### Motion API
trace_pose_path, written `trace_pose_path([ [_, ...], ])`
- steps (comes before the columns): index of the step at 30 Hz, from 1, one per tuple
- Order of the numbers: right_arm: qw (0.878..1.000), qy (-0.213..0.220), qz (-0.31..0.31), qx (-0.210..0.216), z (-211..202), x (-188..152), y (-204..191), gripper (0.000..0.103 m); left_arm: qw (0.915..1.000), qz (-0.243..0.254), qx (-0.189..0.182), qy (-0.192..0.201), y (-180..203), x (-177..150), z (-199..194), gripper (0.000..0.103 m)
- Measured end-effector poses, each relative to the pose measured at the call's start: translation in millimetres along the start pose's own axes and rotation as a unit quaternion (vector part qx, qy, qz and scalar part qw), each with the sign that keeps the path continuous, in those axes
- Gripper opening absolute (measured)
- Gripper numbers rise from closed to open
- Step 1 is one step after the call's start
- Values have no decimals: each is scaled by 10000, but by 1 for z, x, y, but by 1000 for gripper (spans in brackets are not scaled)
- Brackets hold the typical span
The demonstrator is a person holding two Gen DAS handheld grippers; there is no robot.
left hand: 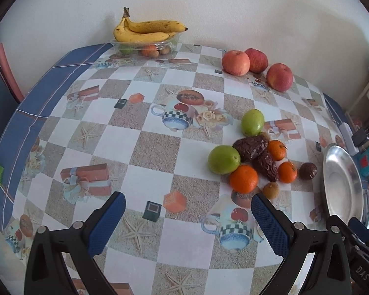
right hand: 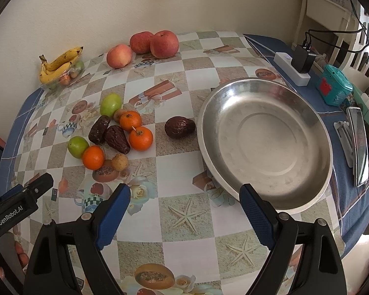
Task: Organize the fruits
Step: 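Grasp the small brown round fruit with the right gripper while the left gripper grasps the green pear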
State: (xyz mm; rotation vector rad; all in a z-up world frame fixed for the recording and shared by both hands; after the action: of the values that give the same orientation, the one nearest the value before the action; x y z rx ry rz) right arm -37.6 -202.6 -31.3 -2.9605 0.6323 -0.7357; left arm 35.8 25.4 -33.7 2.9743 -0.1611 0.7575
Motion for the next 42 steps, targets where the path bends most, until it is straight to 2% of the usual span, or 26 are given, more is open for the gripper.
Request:
trace_pose_path([
  [4, 9997, 14, -33, 227, 3, 4, -8, 91, 9991, -207, -253, -253, -3, 5, 10, 103],
  [7, 9985, -48, -100, 545, 7, 9, -18, 91, 9991, -222, -225, -298, 0, 11, 15, 103],
  [9, 9983, -84, -148, 564, 12, 14, -24, 91, 9988, -236, -212, -361, 4, 15, 19, 102],
  [14, 9964, -167, -253, 788, 23, 23, -39, 90, 9960, -450, -501, -579, 17, 26, 35, 101],
  [16, 9957, -190, -336, 838, 27, 24, -46, 90, 9949, -525, -552, -663, 20, 29, 42, 94],
  [21, 9937, -398, -364, 977, 42, 24, -56, 88, 9923, -659, -613, -848, 24, 36, 59, 84],
  [23, 9932, -501, -347, 991, 49, 26, -59, 83, 9910, -698, -668, -923, 26, 39, 66, 78],
  [24, 9929, -548, -338, 1000, 53, 27, -60, 75, 9905, -718, -706, -942, 27, 40, 68, 77],
  [26, 9918, -683, -299, 1042, 63, 28, -61, 68, 9899, -712, -741, -973, 30, 39, 73, 73],
  [30, 9875, -1023, -180, 1187, 80, 26, -63, 50, 9881, -724, -783, -1112, 32, 36, 83, 51],
  [33, 9853, -1164, -153, 1244, 89, 24, -64, 47, 9877, -746, -841, -1084, 33, 36, 83, 46],
  [34, 9847, -1200, -142, 1254, 91, 23, -65, 42, 9886, -724, -794, -1057, 33, 36, 82, 42],
  [42, 9784, -1395, -111, 1523, 95, 16, -72, 31, 9864, -903, -914, -1028, 29, 34, 82, 42],
])
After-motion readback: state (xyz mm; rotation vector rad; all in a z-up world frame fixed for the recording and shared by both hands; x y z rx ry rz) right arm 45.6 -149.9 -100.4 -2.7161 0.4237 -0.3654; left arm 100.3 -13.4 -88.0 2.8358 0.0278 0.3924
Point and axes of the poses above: each gripper's, at about its wrist camera, not at the fingertips, and z roughly the way its jaws point, y to its right, x to its top, the point moved 5 cm from there along z, roughly the way its jaws point, and after that the axes turned 7 degrees about z, right-handed, at the moved point
